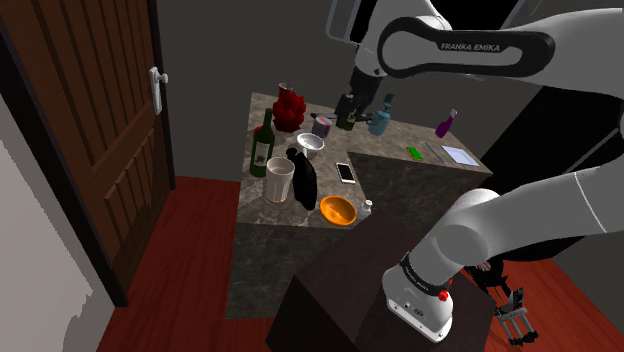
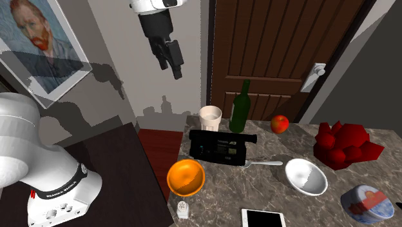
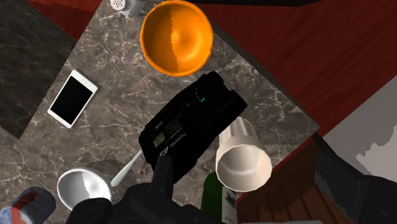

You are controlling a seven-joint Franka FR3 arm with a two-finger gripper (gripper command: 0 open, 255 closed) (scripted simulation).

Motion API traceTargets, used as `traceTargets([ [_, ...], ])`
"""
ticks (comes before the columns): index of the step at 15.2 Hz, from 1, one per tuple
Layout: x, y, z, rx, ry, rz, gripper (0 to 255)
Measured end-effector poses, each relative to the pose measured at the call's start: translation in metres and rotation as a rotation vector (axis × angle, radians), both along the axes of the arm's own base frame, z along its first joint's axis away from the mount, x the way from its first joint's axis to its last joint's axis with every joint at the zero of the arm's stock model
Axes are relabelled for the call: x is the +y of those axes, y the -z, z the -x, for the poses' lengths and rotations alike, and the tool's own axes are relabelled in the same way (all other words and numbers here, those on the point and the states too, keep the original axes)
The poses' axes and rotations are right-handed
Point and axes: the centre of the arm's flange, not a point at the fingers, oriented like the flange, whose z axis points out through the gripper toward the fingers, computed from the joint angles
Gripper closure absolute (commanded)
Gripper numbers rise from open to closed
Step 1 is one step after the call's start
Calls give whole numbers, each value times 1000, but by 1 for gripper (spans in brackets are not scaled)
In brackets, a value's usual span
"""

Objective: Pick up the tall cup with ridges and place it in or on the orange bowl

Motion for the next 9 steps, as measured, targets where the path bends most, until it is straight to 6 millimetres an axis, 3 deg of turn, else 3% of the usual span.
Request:
traceTargets([
  [9,30,94,-66,23,-22,13,0],
])
